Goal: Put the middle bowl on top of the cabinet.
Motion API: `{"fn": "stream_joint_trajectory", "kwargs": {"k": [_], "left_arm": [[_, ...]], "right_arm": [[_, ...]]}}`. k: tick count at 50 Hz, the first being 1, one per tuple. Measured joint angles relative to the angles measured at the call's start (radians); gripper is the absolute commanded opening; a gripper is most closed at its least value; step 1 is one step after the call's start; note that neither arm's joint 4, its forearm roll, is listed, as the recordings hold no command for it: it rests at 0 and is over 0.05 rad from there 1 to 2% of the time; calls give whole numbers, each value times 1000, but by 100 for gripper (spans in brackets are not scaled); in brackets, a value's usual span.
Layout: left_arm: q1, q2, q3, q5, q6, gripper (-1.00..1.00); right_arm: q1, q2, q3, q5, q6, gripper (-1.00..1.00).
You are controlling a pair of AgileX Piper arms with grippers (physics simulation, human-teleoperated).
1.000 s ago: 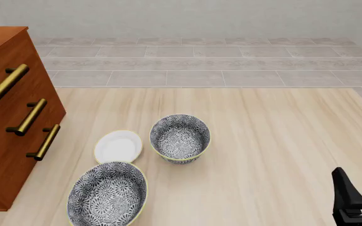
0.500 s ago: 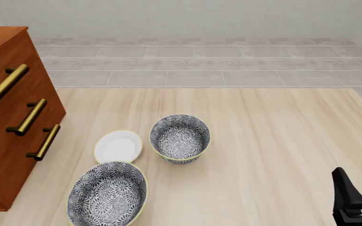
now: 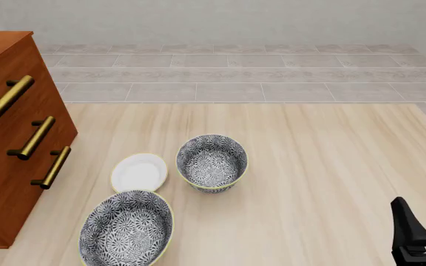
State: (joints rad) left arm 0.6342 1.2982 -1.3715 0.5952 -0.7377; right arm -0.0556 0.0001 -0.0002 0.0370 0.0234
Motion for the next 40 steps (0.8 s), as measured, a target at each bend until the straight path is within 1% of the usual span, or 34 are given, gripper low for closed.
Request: {"fn": "stream_joint_trajectory", "kwargs": {"k": [5, 6, 21, 40], "left_arm": [[-1, 1, 3, -10, -4, -100], [-2, 0, 4, -13, -5, 100], [-31, -10, 31, -41, -26, 100], [-50, -82, 33, -37, -48, 100]], "right_arm": [[-1, 0, 0, 0, -1, 100], [-1, 0, 0, 0, -1, 100], [-2, 0, 0, 1, -2, 100], [-4, 0, 0, 0, -1, 100]]}}
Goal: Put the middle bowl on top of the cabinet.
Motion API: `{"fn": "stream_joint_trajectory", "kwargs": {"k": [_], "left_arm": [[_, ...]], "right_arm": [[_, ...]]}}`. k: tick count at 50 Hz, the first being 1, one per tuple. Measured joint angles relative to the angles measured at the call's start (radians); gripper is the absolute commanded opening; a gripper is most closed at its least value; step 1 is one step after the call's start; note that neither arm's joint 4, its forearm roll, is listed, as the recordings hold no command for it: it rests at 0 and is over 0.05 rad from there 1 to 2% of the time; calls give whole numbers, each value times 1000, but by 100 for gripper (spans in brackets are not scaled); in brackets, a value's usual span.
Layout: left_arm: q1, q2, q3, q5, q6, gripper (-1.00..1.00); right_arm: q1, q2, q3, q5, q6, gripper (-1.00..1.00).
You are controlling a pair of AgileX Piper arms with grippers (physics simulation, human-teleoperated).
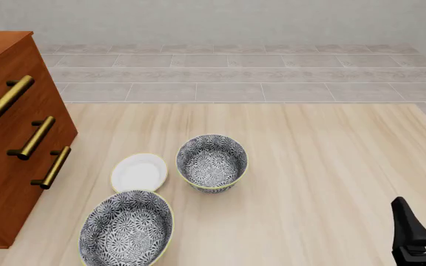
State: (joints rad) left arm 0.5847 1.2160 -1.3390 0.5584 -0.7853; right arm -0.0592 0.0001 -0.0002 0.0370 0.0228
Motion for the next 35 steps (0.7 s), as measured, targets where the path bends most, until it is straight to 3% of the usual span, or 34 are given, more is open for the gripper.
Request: {"fn": "stream_joint_trajectory", "kwargs": {"k": [35], "left_arm": [[-39, -140, -1, 19, -28, 100]], "right_arm": [[-6, 0, 0, -5, 2, 100]]}}
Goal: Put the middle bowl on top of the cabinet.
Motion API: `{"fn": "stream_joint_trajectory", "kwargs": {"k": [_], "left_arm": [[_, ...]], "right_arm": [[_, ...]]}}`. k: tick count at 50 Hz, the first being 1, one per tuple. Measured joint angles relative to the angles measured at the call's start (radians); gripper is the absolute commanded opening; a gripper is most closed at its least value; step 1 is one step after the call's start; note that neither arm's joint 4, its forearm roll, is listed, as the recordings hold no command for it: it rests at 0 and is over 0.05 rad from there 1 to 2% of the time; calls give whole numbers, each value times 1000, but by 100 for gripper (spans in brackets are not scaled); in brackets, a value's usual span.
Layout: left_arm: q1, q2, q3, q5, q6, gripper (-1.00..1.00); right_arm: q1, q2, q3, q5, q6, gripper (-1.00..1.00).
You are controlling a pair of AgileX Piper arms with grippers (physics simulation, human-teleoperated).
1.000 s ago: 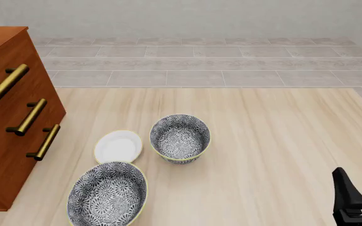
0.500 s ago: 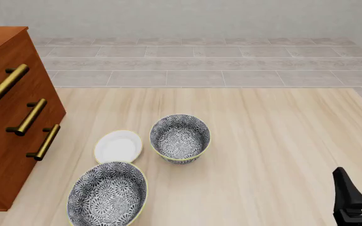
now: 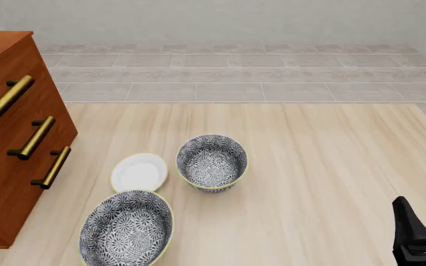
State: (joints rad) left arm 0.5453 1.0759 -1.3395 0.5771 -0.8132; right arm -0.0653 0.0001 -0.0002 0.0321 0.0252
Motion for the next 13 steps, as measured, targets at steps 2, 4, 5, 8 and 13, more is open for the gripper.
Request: {"fn": "stream_joint_trajectory", "kwargs": {"k": [2, 4, 5, 8, 13], "left_arm": [[-2, -7, 1, 0, -1, 100], [-4, -15, 2, 1, -2, 100], [-5, -18, 3, 1, -2, 100], [-8, -31, 4, 3, -4, 100], [-17, -55, 3, 10, -7, 100]], "right_arm": [[0, 0, 0, 0, 0, 100], [-1, 0, 0, 0, 0, 100], [-1, 0, 0, 0, 0, 100], [-2, 0, 0, 0, 1, 100], [-3, 0, 0, 1, 1, 100]]}}
